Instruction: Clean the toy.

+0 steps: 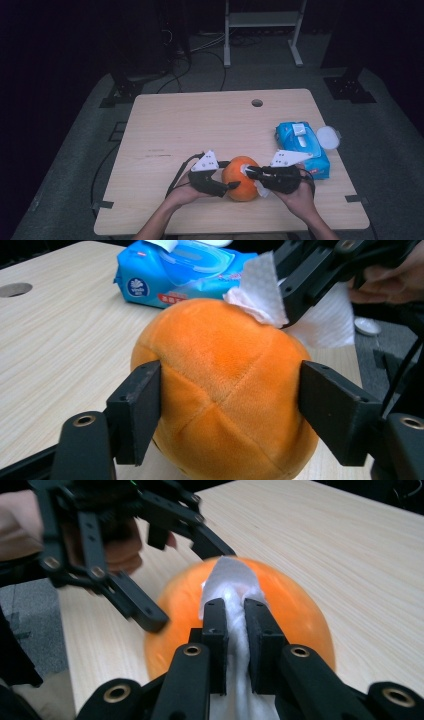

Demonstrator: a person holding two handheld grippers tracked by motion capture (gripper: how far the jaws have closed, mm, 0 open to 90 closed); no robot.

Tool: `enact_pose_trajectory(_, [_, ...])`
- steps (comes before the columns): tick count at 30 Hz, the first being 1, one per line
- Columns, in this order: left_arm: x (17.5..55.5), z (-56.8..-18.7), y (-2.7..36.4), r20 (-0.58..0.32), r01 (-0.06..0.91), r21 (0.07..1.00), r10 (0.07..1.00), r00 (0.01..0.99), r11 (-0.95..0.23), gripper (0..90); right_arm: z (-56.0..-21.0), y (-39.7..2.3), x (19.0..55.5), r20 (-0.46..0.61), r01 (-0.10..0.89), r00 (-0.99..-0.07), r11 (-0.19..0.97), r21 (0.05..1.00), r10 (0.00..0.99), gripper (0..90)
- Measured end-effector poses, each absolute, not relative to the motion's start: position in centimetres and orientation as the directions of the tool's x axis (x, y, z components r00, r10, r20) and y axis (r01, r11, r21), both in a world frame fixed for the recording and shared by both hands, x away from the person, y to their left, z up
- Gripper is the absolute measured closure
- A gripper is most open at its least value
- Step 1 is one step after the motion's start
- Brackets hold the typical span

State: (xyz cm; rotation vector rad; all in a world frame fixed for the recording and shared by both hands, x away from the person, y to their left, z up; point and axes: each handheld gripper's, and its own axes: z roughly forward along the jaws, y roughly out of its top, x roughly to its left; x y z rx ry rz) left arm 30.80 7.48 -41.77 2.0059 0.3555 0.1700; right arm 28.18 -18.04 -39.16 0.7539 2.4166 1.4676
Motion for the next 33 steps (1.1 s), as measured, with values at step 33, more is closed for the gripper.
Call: enact_pose_trajectory(33, [33.2, -43.6, 12.0, -0.12, 0.264, 0.862, 0.331, 0.936, -0.432, 25.2, -41.9, -17.0, 29.4, 0.148, 0.383, -0.85, 0.401, 0.832, 0.505, 79.1])
